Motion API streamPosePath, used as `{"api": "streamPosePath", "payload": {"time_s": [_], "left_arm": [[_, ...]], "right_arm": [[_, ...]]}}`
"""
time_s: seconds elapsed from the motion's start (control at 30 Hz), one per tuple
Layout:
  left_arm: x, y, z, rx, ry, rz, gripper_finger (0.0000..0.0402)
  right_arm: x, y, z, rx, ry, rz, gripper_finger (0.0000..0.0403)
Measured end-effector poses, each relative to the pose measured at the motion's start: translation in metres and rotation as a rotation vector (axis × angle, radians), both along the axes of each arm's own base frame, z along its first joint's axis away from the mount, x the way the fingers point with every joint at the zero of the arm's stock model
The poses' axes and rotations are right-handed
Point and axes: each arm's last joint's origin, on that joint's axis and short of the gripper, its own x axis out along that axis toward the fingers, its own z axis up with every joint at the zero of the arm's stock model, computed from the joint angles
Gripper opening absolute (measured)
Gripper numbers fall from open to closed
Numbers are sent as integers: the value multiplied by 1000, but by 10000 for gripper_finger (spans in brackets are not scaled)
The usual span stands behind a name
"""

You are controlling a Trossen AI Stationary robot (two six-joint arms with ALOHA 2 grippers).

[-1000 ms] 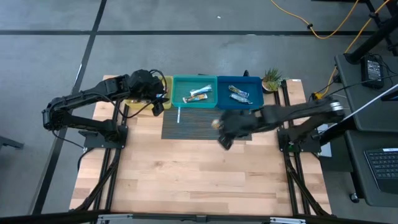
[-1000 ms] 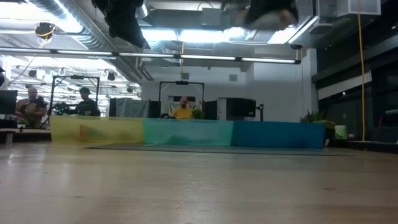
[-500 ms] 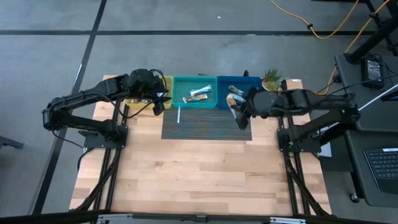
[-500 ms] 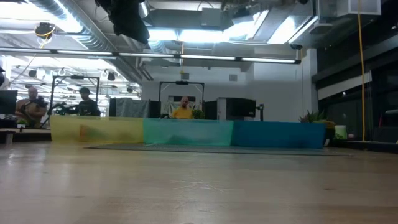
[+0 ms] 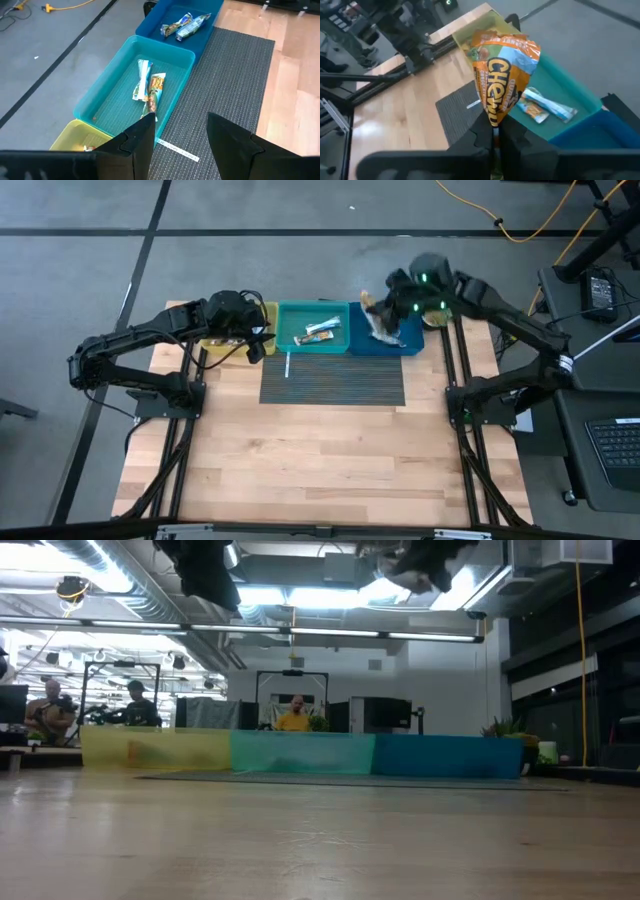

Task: Pick and place Granola Bars by type
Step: Put the yellow granola bar into the green bin

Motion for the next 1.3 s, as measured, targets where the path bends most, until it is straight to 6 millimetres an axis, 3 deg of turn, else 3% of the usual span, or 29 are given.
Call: {"api": "streamPosePath", "payload": {"time_s": [0.2, 0.43, 0.77, 0.9, 1.3], "left_arm": [[-1, 1, 0, -4, -7, 58, 168], [-1, 2, 0, -25, -22, 98, 168], [-1, 3, 0, -35, -35, 160, 168], [-2, 3, 0, -36, -40, 192, 168], [-2, 4, 0, -34, -43, 212, 168]], "right_arm": [[1, -58, 10, -27, 97, 32, 20], [18, -120, 25, -83, 212, 38, 21], [40, -147, 22, -124, 232, 73, 21], [53, -154, 2, -119, 308, 56, 21], [126, -177, -104, -85, 488, 166, 21]]}}
